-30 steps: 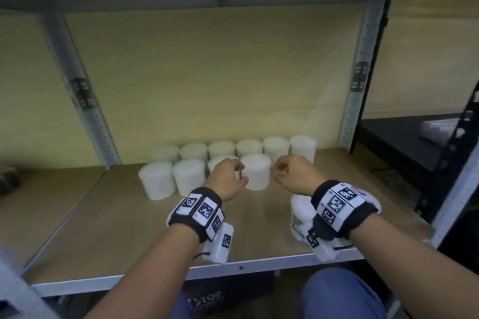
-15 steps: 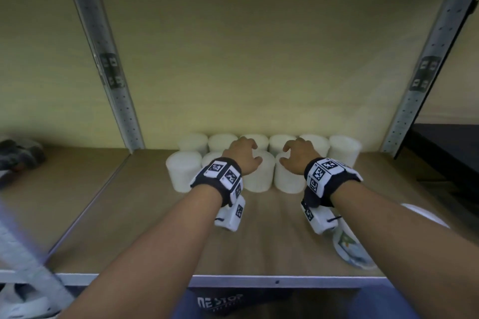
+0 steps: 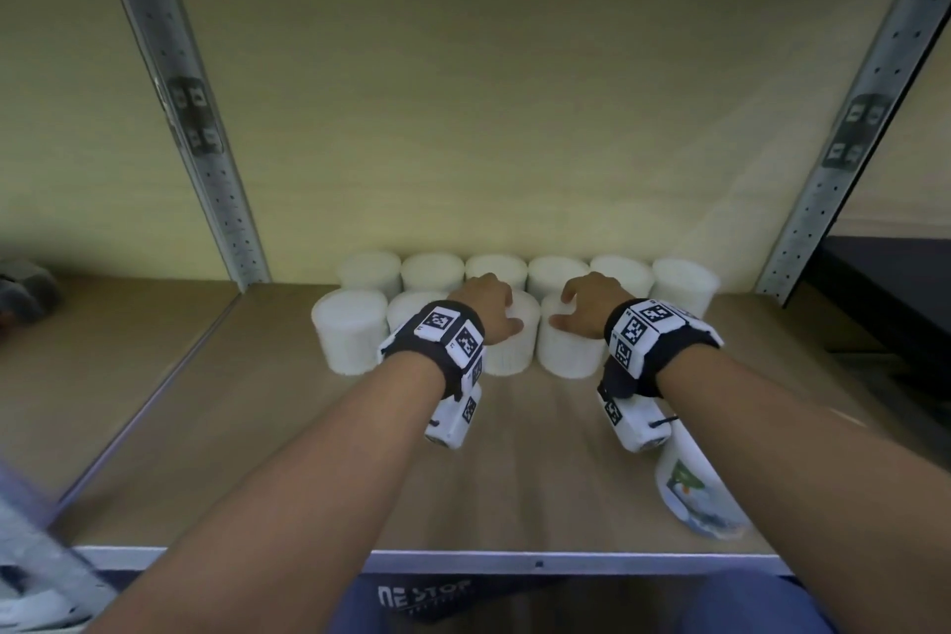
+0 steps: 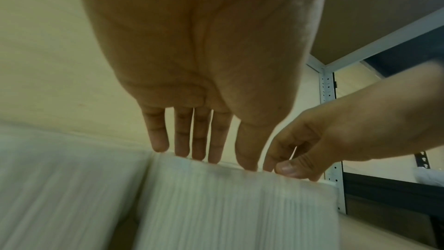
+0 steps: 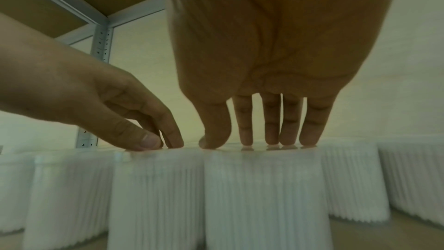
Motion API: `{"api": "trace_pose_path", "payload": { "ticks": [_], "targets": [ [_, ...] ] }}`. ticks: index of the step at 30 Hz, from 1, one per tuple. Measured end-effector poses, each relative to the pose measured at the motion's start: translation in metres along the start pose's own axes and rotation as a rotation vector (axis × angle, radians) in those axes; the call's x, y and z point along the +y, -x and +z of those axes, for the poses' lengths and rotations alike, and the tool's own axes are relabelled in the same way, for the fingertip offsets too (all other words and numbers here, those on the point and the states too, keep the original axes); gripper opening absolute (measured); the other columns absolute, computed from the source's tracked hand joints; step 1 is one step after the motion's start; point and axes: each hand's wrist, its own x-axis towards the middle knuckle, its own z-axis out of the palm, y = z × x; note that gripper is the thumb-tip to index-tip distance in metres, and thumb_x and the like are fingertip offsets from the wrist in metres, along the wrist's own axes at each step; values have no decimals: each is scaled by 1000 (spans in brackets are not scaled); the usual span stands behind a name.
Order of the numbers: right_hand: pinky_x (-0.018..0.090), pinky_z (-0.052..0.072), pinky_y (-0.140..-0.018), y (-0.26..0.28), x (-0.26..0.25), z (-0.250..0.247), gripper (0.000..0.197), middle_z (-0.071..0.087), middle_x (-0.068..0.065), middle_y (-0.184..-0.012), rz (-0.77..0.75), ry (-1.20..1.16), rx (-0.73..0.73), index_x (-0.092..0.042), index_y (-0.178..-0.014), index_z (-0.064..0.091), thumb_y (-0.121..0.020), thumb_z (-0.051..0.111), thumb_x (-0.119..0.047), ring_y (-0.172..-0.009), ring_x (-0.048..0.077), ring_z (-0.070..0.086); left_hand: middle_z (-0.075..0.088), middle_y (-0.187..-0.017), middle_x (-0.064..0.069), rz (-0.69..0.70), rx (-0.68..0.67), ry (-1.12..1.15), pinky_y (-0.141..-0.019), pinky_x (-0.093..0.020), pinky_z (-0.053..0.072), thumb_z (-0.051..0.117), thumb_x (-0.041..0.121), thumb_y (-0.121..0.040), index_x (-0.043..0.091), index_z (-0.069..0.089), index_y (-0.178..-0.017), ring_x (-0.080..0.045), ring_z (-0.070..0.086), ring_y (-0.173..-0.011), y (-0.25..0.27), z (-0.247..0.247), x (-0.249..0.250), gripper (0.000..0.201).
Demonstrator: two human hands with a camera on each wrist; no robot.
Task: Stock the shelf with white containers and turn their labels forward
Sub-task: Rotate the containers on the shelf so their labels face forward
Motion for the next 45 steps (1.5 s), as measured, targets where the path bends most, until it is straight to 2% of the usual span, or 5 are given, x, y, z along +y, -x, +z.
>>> {"api": "trace_pose_path", "payload": {
  "ticks": [18,27,34,41,45],
  "targets": [
    [32,41,-106,-4,10,-9,53,40,5,-146,-95,-25,-144,-20,-139,44,-89,61,-20,-130,23,45,43,-138,-10,5,39,32,-106,-41,39,56,38,-91,11,49,-132,-28,44,-126,-2,7,-4,50],
    [36,42,-103,-9,8,-6,60,48,14,-136,48,55,-33,-6,-132,50,-89,53,-49,-123,30,50,44,-136,-9,0,51,69,-105,-39,39,57,38,-90,12,50,-132,-27,43,-126,-3,10,-7,50],
    [36,42,-102,-11,6,-4,61,48,15,-135,44,111,-33,-6,-132,49,-89,54,-49,-122,30,51,44,-135,-9,2,57,79,-105,-39,39,58,39,-90,13,51,-130,-27,43,-125,-4,12,-9,49],
    [30,42,-102,-11,5,-14,53,46,9,-143,3,98,-153,-11,-140,44,-91,61,-21,-127,25,49,45,-134,-9,1,61,77,-105,-41,39,58,39,-89,13,51,-130,-27,43,-125,-5,12,-9,49],
    [24,48,-87,-13,2,-20,51,45,9,-143,5,54,-168,-14,-138,49,-88,57,-3,-126,25,50,45,-134,-9,6,74,88,-104,-41,39,59,39,-89,13,51,-130,-27,44,-125,-5,13,-10,49]
  ]
}}
